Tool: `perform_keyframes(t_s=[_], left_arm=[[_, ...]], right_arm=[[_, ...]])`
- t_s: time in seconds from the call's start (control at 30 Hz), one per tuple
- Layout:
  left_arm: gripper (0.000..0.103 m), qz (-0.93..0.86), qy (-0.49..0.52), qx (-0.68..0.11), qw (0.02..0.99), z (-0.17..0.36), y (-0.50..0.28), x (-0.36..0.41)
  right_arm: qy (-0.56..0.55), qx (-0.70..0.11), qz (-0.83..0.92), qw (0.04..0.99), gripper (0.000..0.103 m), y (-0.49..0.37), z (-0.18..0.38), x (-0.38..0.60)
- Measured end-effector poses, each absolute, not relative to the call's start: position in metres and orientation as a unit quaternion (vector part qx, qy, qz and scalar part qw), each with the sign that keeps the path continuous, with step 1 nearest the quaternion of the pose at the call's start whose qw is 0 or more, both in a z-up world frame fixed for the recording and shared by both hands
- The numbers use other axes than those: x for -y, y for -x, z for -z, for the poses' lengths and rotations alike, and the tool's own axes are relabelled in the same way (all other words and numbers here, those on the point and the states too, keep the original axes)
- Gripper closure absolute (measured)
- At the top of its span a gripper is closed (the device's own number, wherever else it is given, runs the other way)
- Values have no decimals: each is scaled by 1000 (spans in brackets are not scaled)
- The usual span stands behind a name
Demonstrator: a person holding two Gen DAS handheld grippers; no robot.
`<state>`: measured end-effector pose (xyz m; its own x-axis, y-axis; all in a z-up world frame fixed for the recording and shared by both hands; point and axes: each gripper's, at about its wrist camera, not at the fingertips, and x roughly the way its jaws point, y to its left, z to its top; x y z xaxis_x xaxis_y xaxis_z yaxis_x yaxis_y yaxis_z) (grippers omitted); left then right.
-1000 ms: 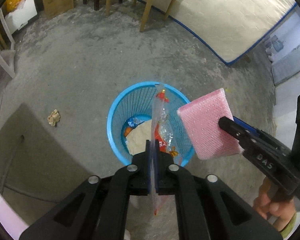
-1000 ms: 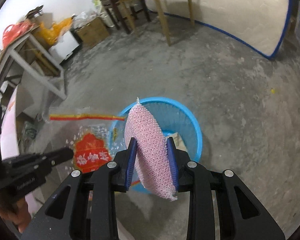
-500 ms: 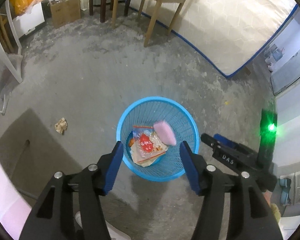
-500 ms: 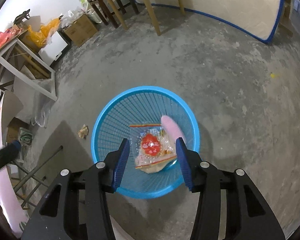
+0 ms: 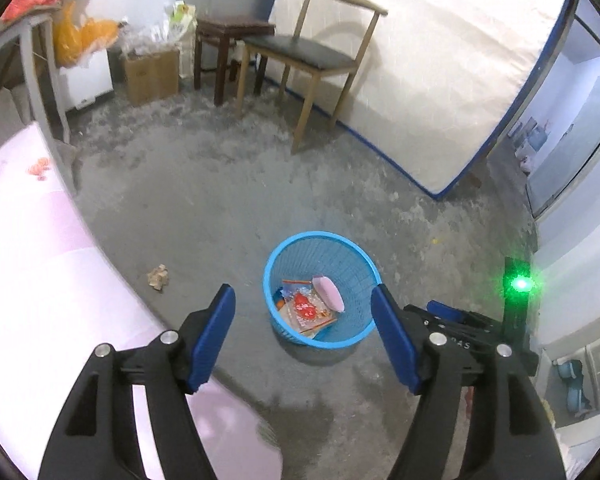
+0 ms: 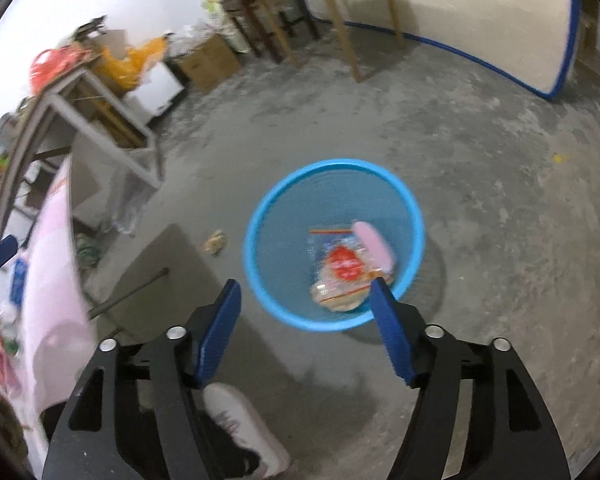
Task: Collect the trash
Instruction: 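Move both tools back to the table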
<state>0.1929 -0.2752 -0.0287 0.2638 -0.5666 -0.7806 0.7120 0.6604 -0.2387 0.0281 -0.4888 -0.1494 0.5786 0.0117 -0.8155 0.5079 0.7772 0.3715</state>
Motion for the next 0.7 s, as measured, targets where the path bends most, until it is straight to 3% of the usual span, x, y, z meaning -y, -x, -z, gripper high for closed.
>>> perform_keyframes(t_s=[0.37, 0.7], left_arm=[[24, 360, -1, -391, 847, 2, -138, 115], [22, 223, 85, -330, 913, -9, -97, -52]], right_arm=[[-225, -415, 19, 881, 27, -56, 81, 395], [-186, -400, -116, 890, 26, -98, 41, 292]])
